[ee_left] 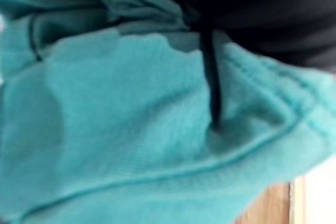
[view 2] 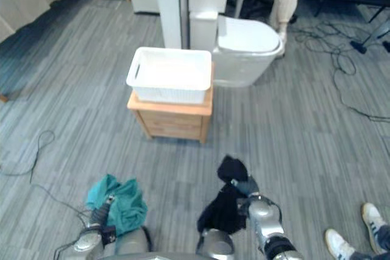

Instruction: Tidy up the quilt and then pick up the clothes from the bed and put them into the laundry hamper.

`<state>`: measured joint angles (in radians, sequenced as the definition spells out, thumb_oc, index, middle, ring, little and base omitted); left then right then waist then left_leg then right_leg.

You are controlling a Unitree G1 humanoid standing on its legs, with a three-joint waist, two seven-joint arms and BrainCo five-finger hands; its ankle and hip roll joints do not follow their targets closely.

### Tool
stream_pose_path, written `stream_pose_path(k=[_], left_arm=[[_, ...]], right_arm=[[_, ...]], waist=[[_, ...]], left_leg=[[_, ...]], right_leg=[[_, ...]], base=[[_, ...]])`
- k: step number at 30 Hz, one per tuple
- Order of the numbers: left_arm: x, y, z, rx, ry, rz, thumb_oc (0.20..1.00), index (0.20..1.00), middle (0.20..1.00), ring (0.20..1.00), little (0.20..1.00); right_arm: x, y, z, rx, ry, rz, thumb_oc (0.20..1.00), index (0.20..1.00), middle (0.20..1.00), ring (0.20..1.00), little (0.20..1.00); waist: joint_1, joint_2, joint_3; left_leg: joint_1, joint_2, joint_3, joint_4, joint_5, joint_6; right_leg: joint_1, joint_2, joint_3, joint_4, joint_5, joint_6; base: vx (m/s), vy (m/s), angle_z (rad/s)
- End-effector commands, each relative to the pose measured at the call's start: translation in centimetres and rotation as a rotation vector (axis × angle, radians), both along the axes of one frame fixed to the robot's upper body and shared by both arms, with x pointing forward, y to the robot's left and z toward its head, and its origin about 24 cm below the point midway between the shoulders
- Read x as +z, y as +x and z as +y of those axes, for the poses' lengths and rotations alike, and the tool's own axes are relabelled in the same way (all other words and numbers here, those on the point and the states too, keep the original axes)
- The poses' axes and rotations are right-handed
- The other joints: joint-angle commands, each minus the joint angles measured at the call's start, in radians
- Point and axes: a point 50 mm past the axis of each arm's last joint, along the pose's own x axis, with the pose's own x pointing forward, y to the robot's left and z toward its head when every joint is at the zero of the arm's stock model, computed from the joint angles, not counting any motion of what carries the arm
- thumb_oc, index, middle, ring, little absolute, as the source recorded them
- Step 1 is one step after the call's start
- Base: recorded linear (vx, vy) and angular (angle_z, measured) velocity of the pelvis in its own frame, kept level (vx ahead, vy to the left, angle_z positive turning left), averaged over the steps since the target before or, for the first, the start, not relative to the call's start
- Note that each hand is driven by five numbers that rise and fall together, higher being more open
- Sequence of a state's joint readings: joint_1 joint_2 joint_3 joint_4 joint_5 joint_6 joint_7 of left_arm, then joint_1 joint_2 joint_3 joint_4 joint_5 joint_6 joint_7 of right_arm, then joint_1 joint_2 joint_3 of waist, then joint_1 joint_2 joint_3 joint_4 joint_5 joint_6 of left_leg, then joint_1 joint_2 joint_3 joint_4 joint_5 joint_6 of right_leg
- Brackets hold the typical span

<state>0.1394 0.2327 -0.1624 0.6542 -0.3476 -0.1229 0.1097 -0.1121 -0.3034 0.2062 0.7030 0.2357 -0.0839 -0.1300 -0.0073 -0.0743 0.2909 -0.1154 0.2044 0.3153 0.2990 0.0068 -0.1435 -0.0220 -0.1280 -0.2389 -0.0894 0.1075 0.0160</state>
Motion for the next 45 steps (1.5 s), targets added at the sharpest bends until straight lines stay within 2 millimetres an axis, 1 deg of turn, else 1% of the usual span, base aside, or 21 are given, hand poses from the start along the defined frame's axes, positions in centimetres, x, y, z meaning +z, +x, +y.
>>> stream_pose_path(k=[1,2,3,8,11,12,14,15,16,17,20,22,23,26,28,29,34,36,41,44,45], left_arm=[[1.9,0.4,1.0,-0.055,0.081,-0.106,0.200,0.200,0.200,0.200,0.200],[1.9,0.4,0.9,-0.055,0.081,-0.104,0.200,0.200,0.200,0.200,0.200],[2.1,0.5,1.2,-0.053,0.095,-0.116,0.200,0.200,0.200,0.200,0.200],[2.8,0.7,1.6,-0.083,0.136,-0.144,0.200,0.200,0.200,0.200,0.200],[3.5,1.4,2.3,-0.113,0.187,-0.165,0.200,0.200,0.200,0.200,0.200],[3.8,1.8,2.5,-0.130,0.207,-0.177,0.200,0.200,0.200,0.200,0.200],[5.1,3.1,3.0,-0.151,0.253,-0.236,0.200,0.200,0.200,0.200,0.200],[6.2,3.8,3.3,-0.161,0.283,-0.283,0.200,0.200,0.200,0.200,0.200],[6.2,3.8,3.3,-0.161,0.283,-0.283,0.200,0.200,0.200,0.200,0.200],[6.5,4.2,3.6,-0.169,0.305,-0.294,0.200,0.200,0.200,0.200,0.200],[6.6,4.2,3.8,-0.169,0.306,-0.297,0.200,0.200,0.200,0.200,0.200],[6.9,4.8,4.0,-0.159,0.311,-0.312,0.200,0.200,0.200,0.200,0.200],[6.6,4.7,4.2,-0.147,0.310,-0.300,0.200,0.200,0.200,0.200,0.200],[5.2,3.4,3.9,-0.120,0.271,-0.241,0.200,0.200,0.200,0.200,0.200],[3.5,1.7,3.5,-0.107,0.224,-0.159,0.200,0.200,0.200,0.200,0.200],[3.6,1.7,3.4,-0.105,0.222,-0.162,0.200,0.200,0.200,0.200,0.200],[2.8,1.1,3.2,-0.134,0.193,-0.128,0.200,0.200,0.200,0.200,0.200],[2.6,0.9,3.2,-0.144,0.185,-0.122,0.200,0.200,0.200,0.200,0.200],[3.0,1.0,4.2,-0.137,0.205,-0.125,0.200,0.200,0.200,0.200,0.200],[3.1,0.2,5.9,-0.081,0.245,-0.100,0.200,0.200,0.200,0.200,0.200],[2.9,0.0,6.0,-0.073,0.245,-0.093,0.200,0.200,0.200,0.200,0.200]], right_arm=[[2.5,1.0,-1.1,0.028,-0.079,-0.143,0.200,0.200,0.200,0.200,0.200],[2.5,1.0,-1.1,0.028,-0.080,-0.142,0.200,0.200,0.200,0.200,0.200],[3.5,1.3,-1.7,0.016,-0.101,-0.192,0.200,0.200,0.200,0.200,0.200],[6.9,2.3,-2.3,0.029,-0.140,-0.349,0.200,0.200,0.200,0.200,0.200],[9.3,2.8,-2.3,0.034,-0.171,-0.464,0.200,0.200,0.200,0.200,0.200],[10.0,3.1,-2.2,0.040,-0.192,-0.493,0.200,0.200,0.200,0.200,0.200],[12.9,4.5,-1.3,0.079,-0.235,-0.618,0.200,0.200,0.200,0.200,0.200],[15.4,5.4,-0.6,0.086,-0.261,-0.726,0.200,0.200,0.200,0.200,0.200],[15.5,5.4,-0.6,0.087,-0.262,-0.727,0.200,0.200,0.200,0.200,0.200],[17.9,5.7,-0.1,0.104,-0.297,-0.832,0.200,0.200,0.200,0.200,0.200],[20.6,5.7,-0.2,0.089,-0.322,-0.946,0.200,0.200,0.200,0.200,0.200],[25.4,6.3,0.7,0.070,-0.341,-1.143,0.200,0.200,0.200,0.200,0.200],[28.5,5.7,2.2,0.115,-0.350,-1.285,0.200,0.200,0.200,0.200,0.200],[32.2,6.5,3.9,0.174,-0.347,-1.412,0.200,0.200,0.200,0.200,0.200],[37.2,6.8,6.2,0.283,-0.382,-1.546,0.200,0.200,0.200,0.200,0.200],[37.3,6.9,6.2,0.285,-0.382,-1.549,0.200,0.200,0.200,0.200,0.200],[44.8,9.6,5.8,0.250,-0.526,-1.565,0.200,0.200,0.200,0.200,0.200],[46.5,10.8,5.0,0.190,-0.605,-1.524,0.200,0.200,0.200,0.200,0.200],[47.0,12.1,2.1,0.073,-0.720,-1.428,0.200,0.200,0.200,0.200,0.200],[46.7,12.7,-0.5,-0.002,-0.802,-1.327,0.200,0.200,0.200,0.200,0.200],[46.7,12.7,-1.2,-0.024,-0.805,-1.312,0.200,0.200,0.200,0.200,0.200]], waist=[[0.044,0.019,-0.024],[0.044,0.018,-0.024],[0.052,0.018,-0.024],[0.044,0.033,-0.042],[0.047,0.016,-0.059],[0.044,0.007,-0.059],[0.028,0.003,-0.049],[0.018,0.008,-0.046],[0.020,0.007,-0.046],[0.002,-0.005,-0.041],[-0.017,-0.010,-0.047],[-0.031,-0.005,-0.055],[-0.022,-0.014,-0.061],[-0.002,-0.025,-0.092],[0.027,-0.029,-0.125],[0.025,-0.028,-0.124],[0.094,-0.056,-0.143],[0.126,-0.064,-0.140],[0.163,-0.069,-0.122],[0.169,-0.020,-0.064],[0.175,-0.024,-0.059]], left_leg=[[-0.064,0.065,0.005,-0.251,0.128,-0.014],[-0.054,0.061,0.007,-0.267,0.137,-0.015],[-0.081,0.102,0.016,-0.363,0.164,-0.023],[-0.066,0.148,0.007,-0.376,0.207,-0.039],[-0.018,0.129,0.012,-0.356,0.215,-0.020],[0.003,0.108,0.012,-0.351,0.197,-0.007],[0.049,0.085,0.023,-0.340,0.156,0.031],[0.089,0.079,0.026,-0.349,0.126,0.051],[0.090,0.078,0.029,-0.351,0.126,0.052],[0.121,0.044,0.017,-0.363,0.100,0.053],[0.141,0.014,0.001,-0.370,0.079,0.047],[0.173,0.012,-0.036,-0.383,0.044,0.038],[0.187,0.005,-0.041,-0.378,0.027,0.040],[0.218,0.001,-0.041,-0.375,0.014,0.033],[0.231,0.010,-0.046,-0.377,0.011,0.023],[0.228,0.010,-0.046,-0.378,0.016,0.023],[0.211,0.022,-0.083,-0.386,0.028,0.004],[0.195,0.023,-0.102,-0.386,0.031,-0.001],[0.172,0.011,-0.136,-0.385,0.025,0.007],[0.182,0.021,-0.165,-0.386,0.004,0.020],[0.186,0.017,-0.165,-0.386,-0.003,0.013]], right_leg=[[0.171,0.004,-0.014,0.002,-0.190,0.110],[0.174,0.002,-0.015,0.002,-0.192,0.110],[0.210,-0.007,-0.019,0.002,-0.210,0.122],[0.271,-0.010,0.013,0.031,-0.246,0.138],[0.270,-0.039,0.059,0.154,-0.258,0.155],[0.259,-0.048,0.062,0.223,-0.243,0.176],[0.147,-0.088,0.110,0.435,-0.115,0.230],[0.068,-0.100,0.123,0.521,-0.080,0.234],[0.063,-0.101,0.127,0.527,-0.083,0.234],[0.019,-0.083,0.114,0.461,-0.128,0.210],[0.015,-0.051,0.085,0.273,-0.166,0.182],[-0.035,-0.049,0.076,0.065,-0.120,0.185],[-0.041,-0.058,0.089,0.038,-0.091,0.186],[-0.008,-0.062,0.076,0.006,-0.059,0.179],[0.028,-0.057,0.059,0.002,-0.061,0.176],[0.024,-0.057,0.060,0.002,-0.057,0.174],[0.051,-0.046,0.020,0.002,-0.068,0.168],[0.054,-0.042,0.000,0.002,-0.077,0.170],[0.052,-0.040,-0.024,0.044,-0.088,0.177],[-0.134,-0.078,-0.011,0.365,-0.076,0.246],[-0.141,-0.101,-0.025,0.325,-0.087,0.238]], base=[[0.33,0.217,0.06],[0.43,0.317,0.18],[0.21,0.155,0.06],[0.32,0.264,-0.41],[0.34,0.289,-0.36],[0.13,0.192,-0.20],[0.19,0.300,-0.26],[0.14,0.220,-0.07],[0.24,0.227,-0.33],[0.15,0.091,-0.56],[0.25,0.047,-0.31],[0.36,-0.053,0.22],[0.34,-0.055,0.42],[0.22,-0.039,0.37],[0.20,-0.033,0.24],[0.12,-0.019,0.17],[0.14,-0.026,0.19],[0.13,0.002,0.48],[0.05,0.013,0.31],[0.05,0.045,0.20],[0.15,0.022,0.24]])
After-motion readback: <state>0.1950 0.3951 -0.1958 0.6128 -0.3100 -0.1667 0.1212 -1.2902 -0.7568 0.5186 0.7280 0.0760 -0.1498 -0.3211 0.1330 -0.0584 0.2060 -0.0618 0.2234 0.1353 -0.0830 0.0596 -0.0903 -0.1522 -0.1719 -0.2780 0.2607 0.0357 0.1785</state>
